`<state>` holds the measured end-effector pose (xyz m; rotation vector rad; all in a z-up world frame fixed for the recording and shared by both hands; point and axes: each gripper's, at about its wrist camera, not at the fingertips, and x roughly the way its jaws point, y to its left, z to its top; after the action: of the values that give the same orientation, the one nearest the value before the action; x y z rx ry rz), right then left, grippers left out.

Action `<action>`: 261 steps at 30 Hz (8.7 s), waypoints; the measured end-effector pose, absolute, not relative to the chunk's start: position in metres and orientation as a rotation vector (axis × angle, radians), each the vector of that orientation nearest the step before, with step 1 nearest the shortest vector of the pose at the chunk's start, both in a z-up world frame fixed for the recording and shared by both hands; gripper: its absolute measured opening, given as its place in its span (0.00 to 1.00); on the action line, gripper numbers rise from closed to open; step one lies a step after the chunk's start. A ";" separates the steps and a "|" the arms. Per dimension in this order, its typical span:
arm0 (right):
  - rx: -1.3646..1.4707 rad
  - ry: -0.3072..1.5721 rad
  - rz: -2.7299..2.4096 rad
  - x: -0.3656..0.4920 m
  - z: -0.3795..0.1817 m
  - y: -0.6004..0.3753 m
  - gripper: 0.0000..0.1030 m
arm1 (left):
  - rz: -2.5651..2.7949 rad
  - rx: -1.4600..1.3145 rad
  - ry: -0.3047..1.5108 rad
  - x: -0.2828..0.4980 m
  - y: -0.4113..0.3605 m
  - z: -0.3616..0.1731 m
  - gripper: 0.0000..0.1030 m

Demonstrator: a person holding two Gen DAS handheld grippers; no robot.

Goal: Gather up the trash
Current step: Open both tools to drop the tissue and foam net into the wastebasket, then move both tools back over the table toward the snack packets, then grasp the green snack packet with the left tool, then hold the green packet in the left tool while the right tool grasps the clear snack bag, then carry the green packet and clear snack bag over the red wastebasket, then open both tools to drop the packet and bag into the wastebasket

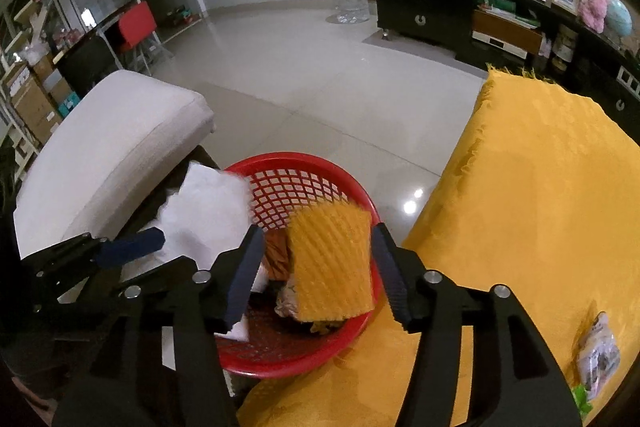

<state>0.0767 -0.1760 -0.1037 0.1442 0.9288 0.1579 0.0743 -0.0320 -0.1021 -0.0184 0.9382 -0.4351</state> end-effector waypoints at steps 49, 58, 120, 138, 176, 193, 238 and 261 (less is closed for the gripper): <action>0.197 0.754 -0.232 -0.086 -0.075 -0.310 0.70 | -0.523 0.166 0.799 -0.001 -0.128 -0.057 0.81; 0.225 0.756 -0.302 -0.113 -0.084 -0.338 0.70 | -0.548 0.214 0.808 -0.007 -0.147 -0.062 0.83; 0.407 0.787 -0.437 -0.183 -0.139 -0.417 0.70 | -0.838 0.262 0.949 -0.036 -0.261 -0.104 0.47; 0.220 0.926 -0.236 -0.064 -0.146 -0.388 0.70 | -0.678 0.131 0.926 -0.008 -0.173 -0.090 0.47; 0.176 0.832 -0.234 -0.059 -0.092 -0.380 0.31 | -0.594 0.095 0.800 -0.003 -0.145 -0.046 0.47; 0.155 0.667 -0.160 -0.066 -0.005 -0.328 0.31 | -0.511 0.067 0.699 -0.001 -0.112 -0.007 0.47; 0.115 0.858 0.139 0.051 -0.052 -0.181 0.32 | -0.380 0.021 0.882 0.064 -0.040 -0.091 0.47; 0.175 0.884 0.171 0.078 -0.072 -0.177 0.52 | -0.328 0.022 0.899 0.078 -0.037 -0.107 0.74</action>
<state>0.0776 -0.1771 -0.0717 0.1750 0.8836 0.1709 0.0778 -0.0373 -0.1068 0.0225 0.8993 -0.3281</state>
